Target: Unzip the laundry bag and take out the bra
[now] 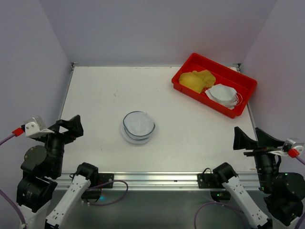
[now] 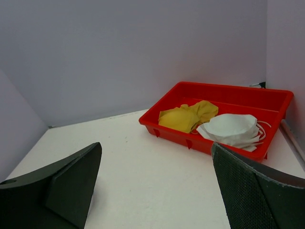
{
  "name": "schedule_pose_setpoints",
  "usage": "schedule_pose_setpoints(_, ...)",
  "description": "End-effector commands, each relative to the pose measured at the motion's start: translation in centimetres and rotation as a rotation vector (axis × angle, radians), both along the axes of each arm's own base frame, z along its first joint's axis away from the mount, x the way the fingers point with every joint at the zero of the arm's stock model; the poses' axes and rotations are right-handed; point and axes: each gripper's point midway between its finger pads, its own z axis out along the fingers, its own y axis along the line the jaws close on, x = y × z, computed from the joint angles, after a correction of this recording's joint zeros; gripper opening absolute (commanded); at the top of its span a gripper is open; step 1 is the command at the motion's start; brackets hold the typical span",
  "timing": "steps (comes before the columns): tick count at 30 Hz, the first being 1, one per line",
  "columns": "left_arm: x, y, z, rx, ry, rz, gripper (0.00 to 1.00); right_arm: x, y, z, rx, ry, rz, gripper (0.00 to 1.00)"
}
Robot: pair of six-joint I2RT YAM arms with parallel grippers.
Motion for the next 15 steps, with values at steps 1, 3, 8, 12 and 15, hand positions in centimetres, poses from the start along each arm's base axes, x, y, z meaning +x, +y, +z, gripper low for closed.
schedule_pose_setpoints(1,0.4,-0.2,-0.9,0.025,0.036,-0.004,1.00,0.3,0.3,-0.9,-0.046,0.020,0.008,0.99)
schedule_pose_setpoints(3,0.6,-0.4,-1.1,0.020,0.045,-0.011,1.00,0.3,0.4,-0.9,-0.043,0.018,0.011,0.99)
schedule_pose_setpoints(8,1.2,-0.8,-1.6,0.018,0.069,-0.021,1.00,0.6,0.7,-0.6,-0.047,0.013,0.018,0.99)
schedule_pose_setpoints(12,1.3,-0.9,-1.8,0.014,0.071,-0.021,1.00,0.6,0.8,-0.5,-0.047,0.010,0.024,0.99)
schedule_pose_setpoints(15,1.5,-1.0,-1.9,0.015,0.074,-0.021,1.00,0.6,0.8,-0.4,-0.048,0.005,0.023,0.99)
